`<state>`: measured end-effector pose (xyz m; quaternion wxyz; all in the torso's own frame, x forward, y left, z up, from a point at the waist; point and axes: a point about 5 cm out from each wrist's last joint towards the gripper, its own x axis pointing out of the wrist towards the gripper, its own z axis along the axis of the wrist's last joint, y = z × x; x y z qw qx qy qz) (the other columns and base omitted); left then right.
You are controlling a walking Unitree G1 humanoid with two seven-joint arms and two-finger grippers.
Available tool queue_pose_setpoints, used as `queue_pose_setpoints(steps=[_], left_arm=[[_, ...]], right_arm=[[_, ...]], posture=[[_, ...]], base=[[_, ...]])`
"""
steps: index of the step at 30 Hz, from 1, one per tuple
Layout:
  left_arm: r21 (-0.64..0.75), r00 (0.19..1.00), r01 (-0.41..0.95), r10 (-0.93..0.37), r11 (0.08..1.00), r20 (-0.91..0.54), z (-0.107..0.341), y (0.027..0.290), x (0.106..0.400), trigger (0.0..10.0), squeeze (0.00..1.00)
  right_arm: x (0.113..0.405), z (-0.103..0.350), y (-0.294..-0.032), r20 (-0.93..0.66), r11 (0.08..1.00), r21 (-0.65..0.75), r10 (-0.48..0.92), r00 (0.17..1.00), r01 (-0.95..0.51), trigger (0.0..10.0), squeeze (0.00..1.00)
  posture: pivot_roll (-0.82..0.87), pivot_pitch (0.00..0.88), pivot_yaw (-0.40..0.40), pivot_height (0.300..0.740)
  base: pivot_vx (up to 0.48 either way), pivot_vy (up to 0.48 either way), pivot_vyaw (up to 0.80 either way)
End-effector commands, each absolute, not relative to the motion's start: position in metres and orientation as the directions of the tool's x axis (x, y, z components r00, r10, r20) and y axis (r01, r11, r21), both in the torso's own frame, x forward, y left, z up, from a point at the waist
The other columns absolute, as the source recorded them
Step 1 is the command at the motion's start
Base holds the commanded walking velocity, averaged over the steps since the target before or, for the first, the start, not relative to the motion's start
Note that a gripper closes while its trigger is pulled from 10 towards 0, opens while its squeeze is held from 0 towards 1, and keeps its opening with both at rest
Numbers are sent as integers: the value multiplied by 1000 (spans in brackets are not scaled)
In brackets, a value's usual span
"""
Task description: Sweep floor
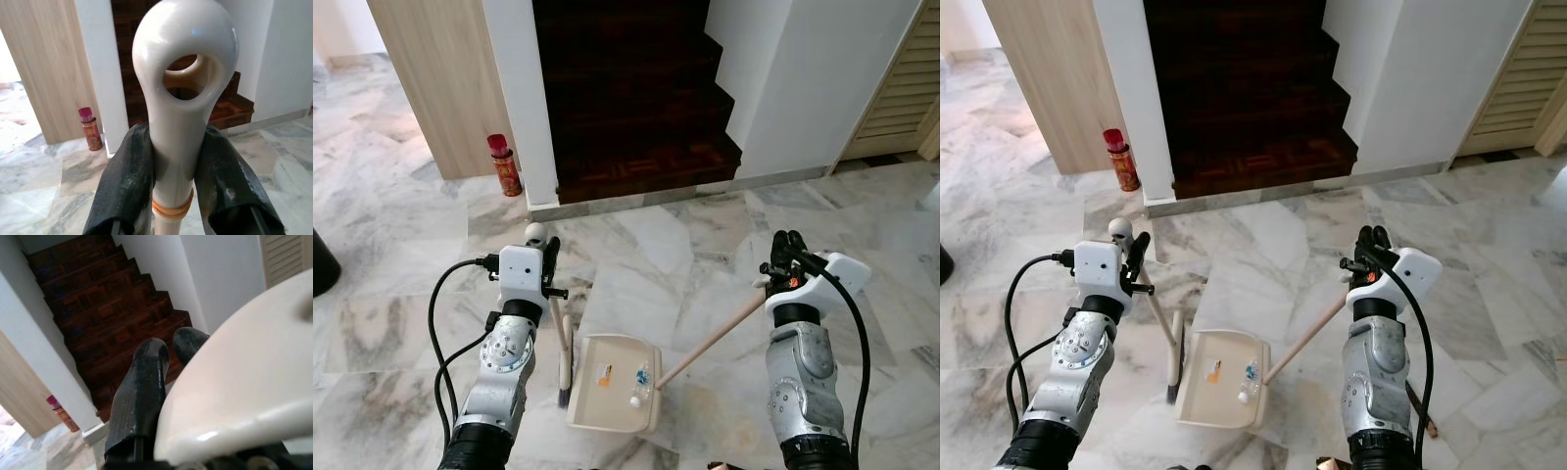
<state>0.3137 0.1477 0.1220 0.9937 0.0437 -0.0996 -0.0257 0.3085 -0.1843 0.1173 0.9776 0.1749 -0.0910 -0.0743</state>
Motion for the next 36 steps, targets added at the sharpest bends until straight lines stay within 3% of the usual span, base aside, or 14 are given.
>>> queue_pose_setpoints(steps=[1, 20, 28, 36], left_arm=[[102, 964, 37, -62, 994, 258, 137, 148, 315, 10000, 0], [106, 965, 42, -67, 993, 253, 138, 148, 315, 10000, 0], [108, 966, 39, -65, 993, 249, 139, 149, 314, 10000, 0], [107, 967, 45, -70, 993, 246, 138, 147, 314, 10000, 0]], right_arm=[[313, 132, -182, 212, 920, 381, -182, 960, 91, 10000, 0], [314, 133, -179, 215, 923, 375, -176, 961, 85, 10000, 0], [314, 132, -178, 213, 924, 374, -171, 962, 81, 10000, 0], [314, 132, -177, 218, 924, 375, -165, 962, 74, 10000, 0]], posture=[[8, 0, 4, 740], [16, 0, 9, 740], [18, 0, 9, 740], [16, 0, 10, 740]], base=[[0, 341, 0], [0, 326, 0], [0, 324, 671], [0, 326, 56]])
